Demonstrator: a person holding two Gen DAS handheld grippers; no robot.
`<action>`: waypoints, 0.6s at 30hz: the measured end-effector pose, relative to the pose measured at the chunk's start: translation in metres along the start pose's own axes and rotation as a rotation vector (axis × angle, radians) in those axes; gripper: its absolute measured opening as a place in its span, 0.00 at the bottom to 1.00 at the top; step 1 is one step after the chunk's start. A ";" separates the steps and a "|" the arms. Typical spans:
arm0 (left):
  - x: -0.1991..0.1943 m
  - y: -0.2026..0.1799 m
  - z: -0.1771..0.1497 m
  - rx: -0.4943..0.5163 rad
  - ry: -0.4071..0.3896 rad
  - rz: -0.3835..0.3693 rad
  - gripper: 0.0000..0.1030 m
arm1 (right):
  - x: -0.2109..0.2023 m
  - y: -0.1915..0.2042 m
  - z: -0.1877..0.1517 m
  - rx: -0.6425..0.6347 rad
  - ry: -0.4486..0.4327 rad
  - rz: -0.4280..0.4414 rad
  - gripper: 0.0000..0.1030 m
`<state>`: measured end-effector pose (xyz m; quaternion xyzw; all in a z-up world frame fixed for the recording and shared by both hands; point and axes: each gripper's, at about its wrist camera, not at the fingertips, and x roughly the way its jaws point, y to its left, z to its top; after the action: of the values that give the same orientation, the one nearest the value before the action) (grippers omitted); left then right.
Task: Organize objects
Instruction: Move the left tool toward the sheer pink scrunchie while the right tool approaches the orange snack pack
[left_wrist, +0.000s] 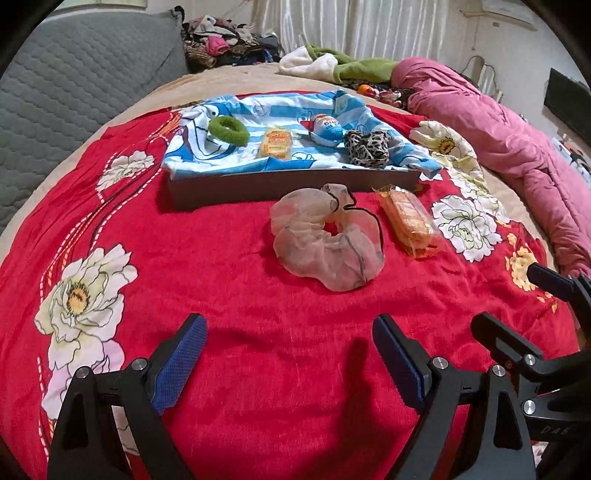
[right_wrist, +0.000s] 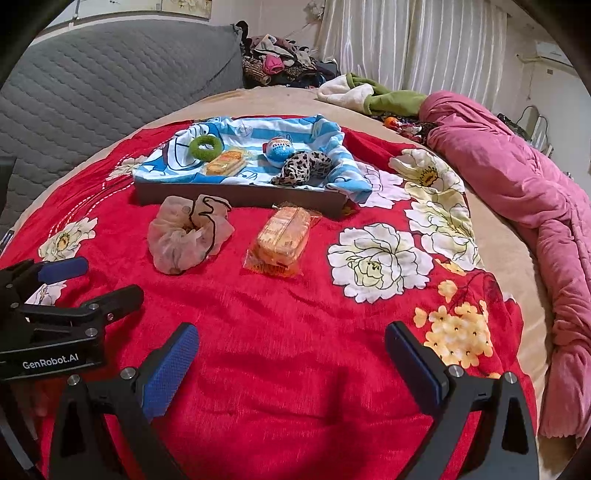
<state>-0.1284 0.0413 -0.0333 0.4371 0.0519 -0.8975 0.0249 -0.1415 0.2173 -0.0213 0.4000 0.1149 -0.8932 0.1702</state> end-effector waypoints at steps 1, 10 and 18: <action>0.002 0.000 0.001 0.000 0.001 0.002 0.89 | 0.001 0.000 0.001 0.000 0.001 -0.001 0.99; 0.011 -0.004 0.013 0.004 0.001 0.004 0.89 | 0.007 -0.005 0.010 0.009 -0.005 0.001 0.99; 0.021 -0.009 0.021 0.020 0.006 0.006 0.89 | 0.015 -0.009 0.020 0.021 -0.006 0.010 0.99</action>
<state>-0.1586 0.0480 -0.0360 0.4401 0.0414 -0.8967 0.0232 -0.1675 0.2153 -0.0191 0.3996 0.1032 -0.8947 0.1709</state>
